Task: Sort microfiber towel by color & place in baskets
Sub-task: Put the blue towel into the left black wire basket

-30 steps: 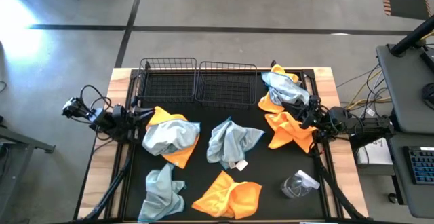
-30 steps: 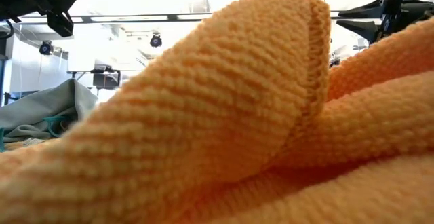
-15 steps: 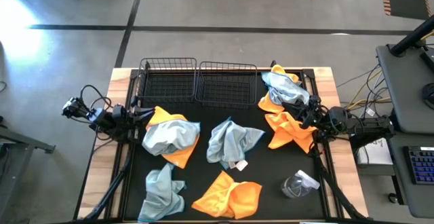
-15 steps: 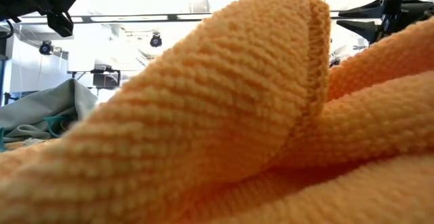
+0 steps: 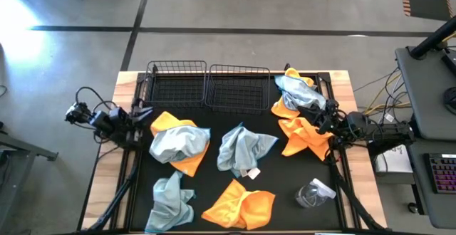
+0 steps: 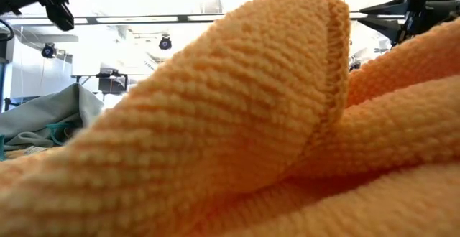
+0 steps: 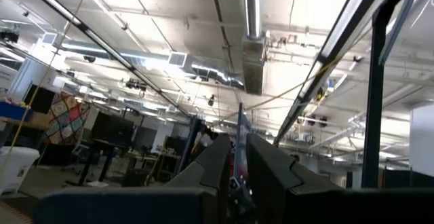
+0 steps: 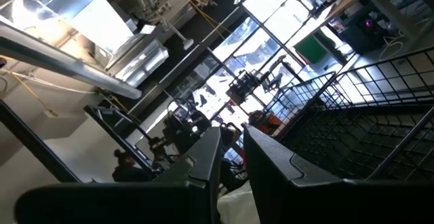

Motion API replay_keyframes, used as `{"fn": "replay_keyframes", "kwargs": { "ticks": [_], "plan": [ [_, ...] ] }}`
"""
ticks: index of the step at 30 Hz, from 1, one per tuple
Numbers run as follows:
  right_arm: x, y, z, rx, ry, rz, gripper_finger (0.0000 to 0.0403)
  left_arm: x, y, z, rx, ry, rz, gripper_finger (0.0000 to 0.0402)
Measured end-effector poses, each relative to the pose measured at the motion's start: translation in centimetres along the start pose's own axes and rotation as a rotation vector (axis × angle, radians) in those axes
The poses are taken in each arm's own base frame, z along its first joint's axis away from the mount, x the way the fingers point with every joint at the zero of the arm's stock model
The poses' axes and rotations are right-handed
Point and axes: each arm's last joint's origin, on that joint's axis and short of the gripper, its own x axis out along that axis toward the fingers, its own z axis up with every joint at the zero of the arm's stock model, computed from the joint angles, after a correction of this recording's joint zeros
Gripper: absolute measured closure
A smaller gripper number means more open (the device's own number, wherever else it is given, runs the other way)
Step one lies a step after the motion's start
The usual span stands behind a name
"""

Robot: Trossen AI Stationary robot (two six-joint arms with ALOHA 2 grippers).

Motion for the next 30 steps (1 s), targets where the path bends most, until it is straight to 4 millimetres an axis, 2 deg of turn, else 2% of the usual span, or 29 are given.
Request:
{"fn": "replay_keyframes", "kwargs": {
  "ticks": [6, 10, 15, 23, 30],
  "plan": [
    [0.1, 0.5, 0.6, 0.012, 0.013, -0.012, 0.0344, 1.8, -0.6, 3.7, 0.025, 0.031, -0.006, 0.0367],
    [0.1, 2.7, 3.1, -0.067, 0.057, -0.046, 0.0344, 3.6, -1.2, 6.9, 0.081, 0.109, -0.017, 0.0367],
    [0.1, 5.8, 6.7, -0.213, 0.21, -0.162, 0.0344, 5.8, -2.0, 9.9, 0.158, 0.292, 0.08, 0.0367],
    [0.9, 8.9, 10.1, -0.34, 0.519, -0.446, 0.0344, 8.0, -3.1, 10.7, 0.132, 0.604, 0.232, 0.0367],
    [2.6, 11.4, 12.0, -0.426, 0.721, -0.615, 0.0344, 9.2, -4.0, 10.7, 0.058, 0.741, 0.32, 0.0367]
  ]
}}
